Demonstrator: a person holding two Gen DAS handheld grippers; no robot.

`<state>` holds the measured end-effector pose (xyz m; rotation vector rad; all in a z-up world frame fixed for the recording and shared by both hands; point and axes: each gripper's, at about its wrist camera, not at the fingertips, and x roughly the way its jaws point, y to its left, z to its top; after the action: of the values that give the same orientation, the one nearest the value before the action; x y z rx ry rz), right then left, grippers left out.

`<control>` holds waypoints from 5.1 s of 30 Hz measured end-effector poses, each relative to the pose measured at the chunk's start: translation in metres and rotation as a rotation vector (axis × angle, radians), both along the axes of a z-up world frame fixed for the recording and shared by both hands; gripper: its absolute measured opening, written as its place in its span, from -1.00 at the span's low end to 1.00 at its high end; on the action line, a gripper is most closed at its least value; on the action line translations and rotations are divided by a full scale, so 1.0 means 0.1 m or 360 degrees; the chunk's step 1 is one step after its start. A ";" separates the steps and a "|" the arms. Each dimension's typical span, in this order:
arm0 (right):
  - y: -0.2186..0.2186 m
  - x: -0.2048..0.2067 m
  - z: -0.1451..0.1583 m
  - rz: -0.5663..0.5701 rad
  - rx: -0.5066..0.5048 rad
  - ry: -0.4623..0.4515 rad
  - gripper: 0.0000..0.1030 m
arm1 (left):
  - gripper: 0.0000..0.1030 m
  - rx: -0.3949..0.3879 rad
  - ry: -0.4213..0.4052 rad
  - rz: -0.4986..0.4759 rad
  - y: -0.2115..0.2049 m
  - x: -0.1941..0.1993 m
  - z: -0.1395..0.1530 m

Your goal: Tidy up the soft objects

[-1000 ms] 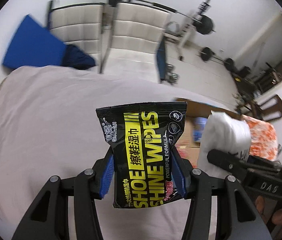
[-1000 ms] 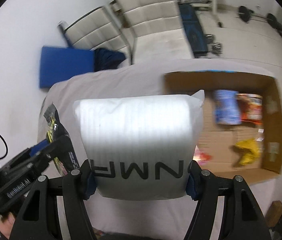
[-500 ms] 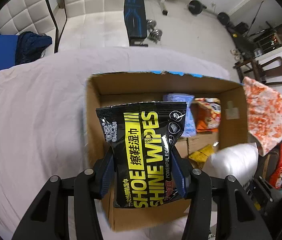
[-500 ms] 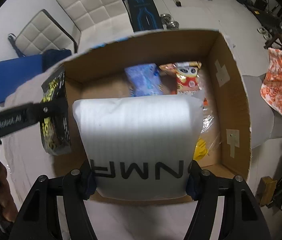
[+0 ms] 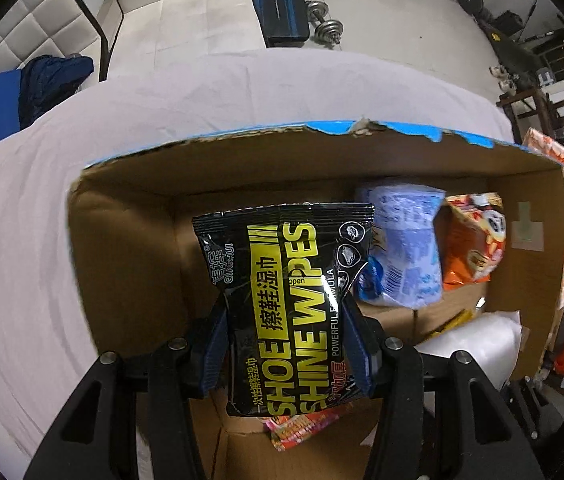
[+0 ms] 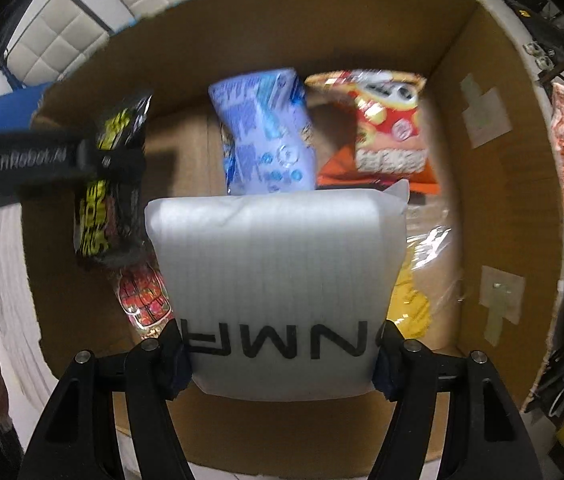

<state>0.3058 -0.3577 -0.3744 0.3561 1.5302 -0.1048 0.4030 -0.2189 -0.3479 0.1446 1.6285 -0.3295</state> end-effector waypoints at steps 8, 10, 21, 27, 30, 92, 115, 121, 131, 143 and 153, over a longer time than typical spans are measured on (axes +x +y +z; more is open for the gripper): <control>0.10 0.04 -0.24 0.0041 0.0025 0.0065 0.50 | 0.01 0.0062 0.0035 -0.0027 -0.08 0.01 -0.12; 0.09 0.05 -0.28 0.0030 0.0030 0.0078 0.59 | 0.01 0.0042 0.0042 -0.0017 -0.08 0.00 -0.11; 0.08 -0.06 -0.14 0.0053 -0.0032 0.0040 0.84 | 0.01 -0.0007 -0.0032 0.0009 -0.01 -0.17 0.22; 0.01 -0.19 0.13 0.0032 -0.0104 -0.0035 0.86 | 0.22 -0.0065 -0.0129 0.0025 0.07 -0.44 0.48; -0.04 -0.26 0.26 0.0029 -0.0148 -0.0080 0.88 | 0.32 -0.0086 -0.0199 0.0054 0.12 -0.57 0.60; 0.19 -3.64 3.95 -0.0087 -0.0450 -0.1018 1.00 | 0.94 -0.0197 -0.1183 0.0110 0.90 -3.87 3.65; 0.27 -3.81 4.01 -0.0054 -0.0437 -0.1056 1.00 | 0.94 -0.0195 -0.1178 0.0168 0.90 -4.04 3.57; 0.26 -3.83 4.01 -0.0055 -0.0435 -0.1058 1.00 | 0.94 -0.0186 -0.1183 0.0145 0.91 -4.07 3.60; 0.19 -3.85 4.00 -0.0058 -0.0472 -0.1055 1.00 | 0.94 -0.0186 -0.1191 0.0132 0.93 -4.08 3.61; 0.20 -3.83 3.98 -0.0045 -0.0483 -0.1054 1.00 | 0.94 -0.0189 -0.1198 0.0149 0.96 -4.10 3.62; 0.20 -3.77 3.96 -0.0031 -0.0465 -0.1045 1.00 | 0.94 -0.0190 -0.1207 0.0157 0.96 -4.11 3.64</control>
<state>-0.0712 -0.3376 0.0218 0.1461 0.8462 -0.2023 -0.0076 -0.1224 0.0161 0.0818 0.8599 -0.2515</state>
